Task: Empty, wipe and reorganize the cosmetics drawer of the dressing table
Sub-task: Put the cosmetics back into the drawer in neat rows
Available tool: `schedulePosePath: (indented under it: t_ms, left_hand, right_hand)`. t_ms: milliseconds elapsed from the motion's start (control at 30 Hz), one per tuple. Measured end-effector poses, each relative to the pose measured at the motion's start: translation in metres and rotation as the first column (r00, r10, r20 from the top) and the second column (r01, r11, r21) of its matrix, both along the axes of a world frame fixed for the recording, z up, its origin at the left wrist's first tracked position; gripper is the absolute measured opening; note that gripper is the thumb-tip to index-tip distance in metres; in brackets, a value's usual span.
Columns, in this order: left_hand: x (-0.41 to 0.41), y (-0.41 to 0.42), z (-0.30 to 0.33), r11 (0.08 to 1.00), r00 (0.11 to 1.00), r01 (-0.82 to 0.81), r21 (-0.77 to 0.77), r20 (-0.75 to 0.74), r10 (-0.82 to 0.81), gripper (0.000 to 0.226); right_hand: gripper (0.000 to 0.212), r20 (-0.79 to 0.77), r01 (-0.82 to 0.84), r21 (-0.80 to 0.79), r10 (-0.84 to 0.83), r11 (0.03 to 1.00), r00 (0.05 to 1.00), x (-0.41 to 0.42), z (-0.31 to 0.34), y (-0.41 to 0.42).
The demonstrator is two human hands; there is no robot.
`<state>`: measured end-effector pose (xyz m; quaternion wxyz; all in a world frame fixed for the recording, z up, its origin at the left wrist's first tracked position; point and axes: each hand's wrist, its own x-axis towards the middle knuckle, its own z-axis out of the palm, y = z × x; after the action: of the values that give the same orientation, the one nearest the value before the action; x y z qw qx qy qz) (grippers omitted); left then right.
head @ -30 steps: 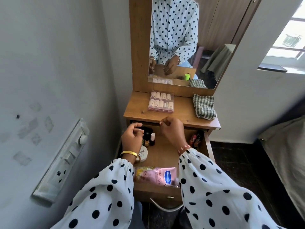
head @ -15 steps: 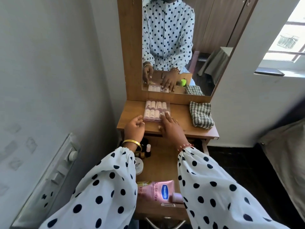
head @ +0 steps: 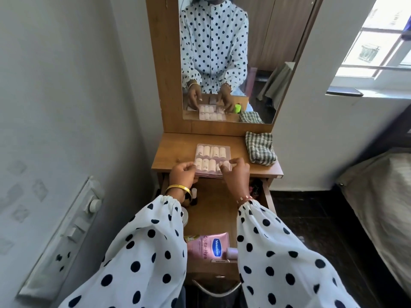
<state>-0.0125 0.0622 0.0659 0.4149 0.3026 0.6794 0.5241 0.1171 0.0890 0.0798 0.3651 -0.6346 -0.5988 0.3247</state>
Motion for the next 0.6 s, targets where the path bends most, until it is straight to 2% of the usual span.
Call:
schedulePosePath:
  t_ms: [67, 167, 267, 333, 433, 600]
  left_hand:
    - [-0.001, -0.002, 0.003, 1.0, 0.995, -0.003, -0.006, 0.099, 0.004, 0.027]
    - [-0.002, -0.009, 0.006, 1.0, 0.99, -0.013, 0.018, 0.137, 0.011, 0.015]
    - [0.001, -0.017, 0.007, 0.999, 0.989, 0.029, 0.019, 0.145, -0.032, 0.024]
    - [0.005, -0.025, 0.01, 0.995, 0.983, 0.094, 0.034, 0.153, -0.099, 0.033]
    - [0.013, -0.045, 0.008, 0.983, 0.974, 0.17, 0.071, 0.141, -0.179, 0.034]
    - [0.022, -0.076, -0.013, 0.978, 0.967, 0.208, 0.013, 0.147, -0.207, 0.033]
  right_hand:
    - [0.045, -0.106, 0.034, -0.09, -0.043, 0.995, 0.993, 0.002, 0.001, 0.005]
    - [0.052, -0.391, -0.009, -0.267, -0.1, 0.964, 0.915, 0.009, 0.003, 0.004]
    - [0.037, -0.568, -0.11, -0.32, -0.097, 0.941, 0.818, 0.022, 0.005, -0.01]
    - [0.031, -0.62, -0.125, -0.294, -0.09, 0.948, 0.779, 0.032, 0.006, -0.023]
    - [0.038, -0.663, -0.138, -0.255, -0.069, 0.957, 0.745, 0.047, 0.006, -0.047]
    - [0.041, -0.553, -0.151, -0.253, -0.014, 0.956, 0.833, 0.063, -0.005, -0.081]
